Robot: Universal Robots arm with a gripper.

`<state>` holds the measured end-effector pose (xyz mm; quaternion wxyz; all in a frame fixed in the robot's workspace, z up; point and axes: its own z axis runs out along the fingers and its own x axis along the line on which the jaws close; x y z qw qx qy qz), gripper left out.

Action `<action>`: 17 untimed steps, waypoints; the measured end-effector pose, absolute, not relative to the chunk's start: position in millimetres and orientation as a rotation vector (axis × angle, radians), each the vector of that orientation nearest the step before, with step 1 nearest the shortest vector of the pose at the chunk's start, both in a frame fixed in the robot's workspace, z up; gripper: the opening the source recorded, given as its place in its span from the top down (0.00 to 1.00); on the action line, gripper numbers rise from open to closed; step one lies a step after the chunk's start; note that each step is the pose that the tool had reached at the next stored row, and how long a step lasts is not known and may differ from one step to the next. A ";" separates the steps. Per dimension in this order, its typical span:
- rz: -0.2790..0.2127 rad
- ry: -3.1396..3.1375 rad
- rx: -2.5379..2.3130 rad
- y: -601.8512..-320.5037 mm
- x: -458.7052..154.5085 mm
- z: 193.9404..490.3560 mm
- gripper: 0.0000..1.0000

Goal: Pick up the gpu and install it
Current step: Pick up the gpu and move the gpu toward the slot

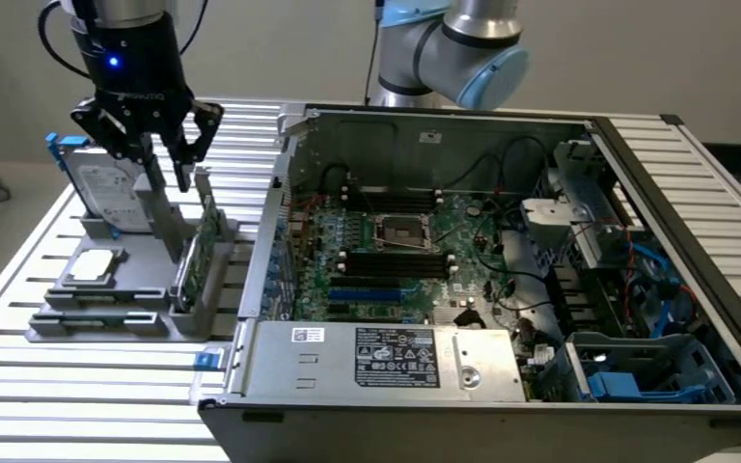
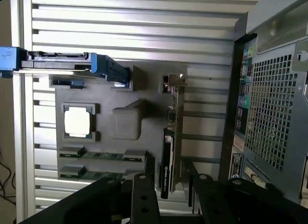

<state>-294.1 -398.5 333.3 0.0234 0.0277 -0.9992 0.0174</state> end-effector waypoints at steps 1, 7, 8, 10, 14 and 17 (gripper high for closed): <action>0.054 -3.093 0.086 -398.9 -294.2 331.5 0.64; 0.054 -3.093 0.086 -401.4 -295.2 320.6 0.64; 0.054 -3.093 0.086 -401.9 -295.3 318.8 0.64; 0.054 -3.093 0.086 -402.8 -295.6 315.2 0.64; 0.054 -3.093 0.087 -404.4 -295.7 307.8 0.64; 0.054 -3.093 0.090 -405.3 -295.8 302.4 0.64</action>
